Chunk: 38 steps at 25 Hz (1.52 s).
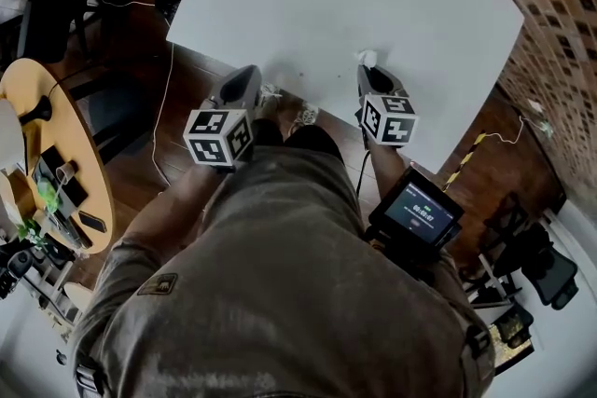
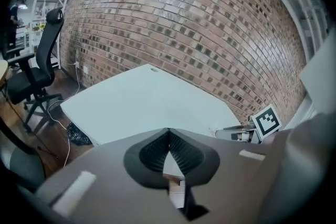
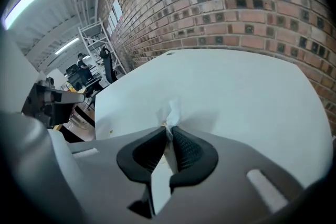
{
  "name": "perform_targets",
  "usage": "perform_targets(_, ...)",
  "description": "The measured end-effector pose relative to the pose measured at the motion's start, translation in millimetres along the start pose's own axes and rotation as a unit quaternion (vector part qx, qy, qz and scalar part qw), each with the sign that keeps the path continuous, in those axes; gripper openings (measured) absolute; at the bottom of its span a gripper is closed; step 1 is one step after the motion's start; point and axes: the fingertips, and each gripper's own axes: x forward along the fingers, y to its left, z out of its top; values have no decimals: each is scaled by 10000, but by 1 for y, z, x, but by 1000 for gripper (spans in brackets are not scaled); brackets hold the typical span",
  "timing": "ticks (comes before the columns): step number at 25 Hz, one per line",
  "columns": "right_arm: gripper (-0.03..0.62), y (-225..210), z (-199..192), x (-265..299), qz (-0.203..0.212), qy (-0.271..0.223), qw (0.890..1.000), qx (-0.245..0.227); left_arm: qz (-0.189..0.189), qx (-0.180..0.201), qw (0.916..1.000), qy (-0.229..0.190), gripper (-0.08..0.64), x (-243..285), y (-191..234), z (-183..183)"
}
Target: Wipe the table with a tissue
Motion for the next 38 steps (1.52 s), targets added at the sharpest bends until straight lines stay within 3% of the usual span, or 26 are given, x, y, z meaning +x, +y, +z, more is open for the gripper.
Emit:
perform_targets(7,44,7,-1,6,35,127,9998,-125,97,-80,9999,-48,2,-9,14,1)
perform_targets(29,44,83,-33,11,924,466,9933,-513,127,-22,9994,-336,2,-41,5,-5)
perform_targets(38,46,64,-14,15,661,354,9966,-328,113,-45,9989,-447,2,-43,12,6)
